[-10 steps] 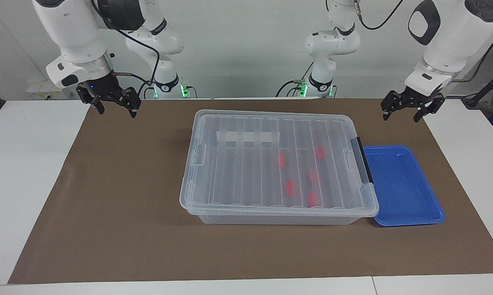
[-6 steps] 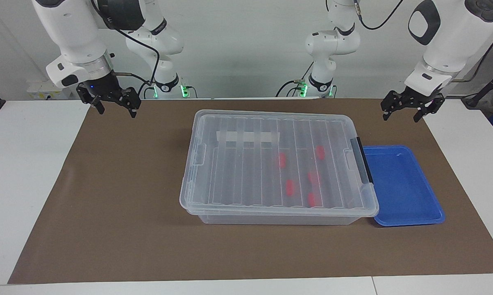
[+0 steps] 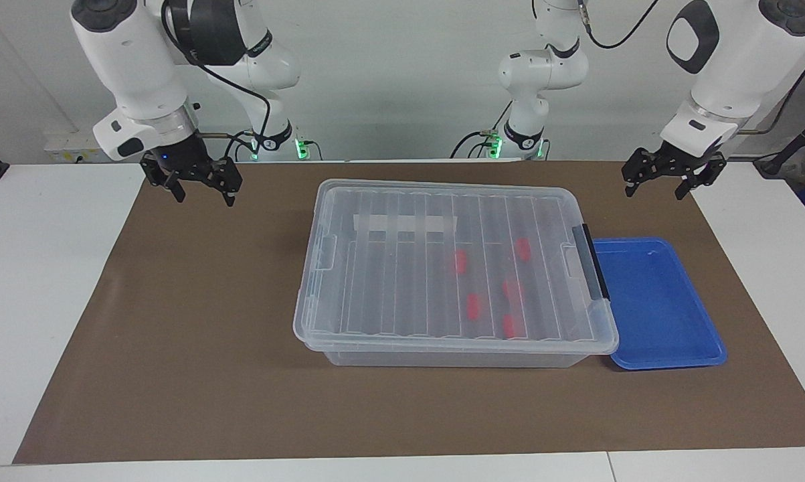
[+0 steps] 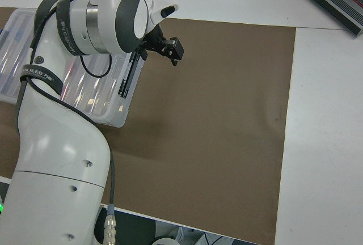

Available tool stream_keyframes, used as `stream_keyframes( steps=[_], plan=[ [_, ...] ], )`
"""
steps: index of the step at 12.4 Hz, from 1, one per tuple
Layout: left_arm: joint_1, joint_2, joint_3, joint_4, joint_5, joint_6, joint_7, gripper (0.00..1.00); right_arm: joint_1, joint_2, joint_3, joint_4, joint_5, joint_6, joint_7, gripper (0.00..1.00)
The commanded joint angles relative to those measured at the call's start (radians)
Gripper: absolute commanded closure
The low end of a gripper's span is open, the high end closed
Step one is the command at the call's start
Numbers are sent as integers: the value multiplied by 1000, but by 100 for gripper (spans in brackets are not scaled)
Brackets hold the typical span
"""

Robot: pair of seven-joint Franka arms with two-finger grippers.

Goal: Place red block in blue tray from box
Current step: 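Move the right gripper to the edge of the clear lid, then slide the clear lid away from the blue tray with the right gripper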

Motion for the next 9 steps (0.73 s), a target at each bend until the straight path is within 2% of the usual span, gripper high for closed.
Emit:
stream_keyframes(
  steps=[1, 4, 9],
  plan=[
    [1, -25, 5, -28, -9, 9, 5, 0, 52, -1, 9, -80, 11, 132, 110, 0],
    [1, -25, 5, -29, -9, 9, 5, 0, 123, 4, 8, -160, 11, 273, 147, 0],
    [1, -25, 5, -30, -9, 9, 5, 0, 186, 67, 8, -180, 11, 356, 159, 0]
  ],
)
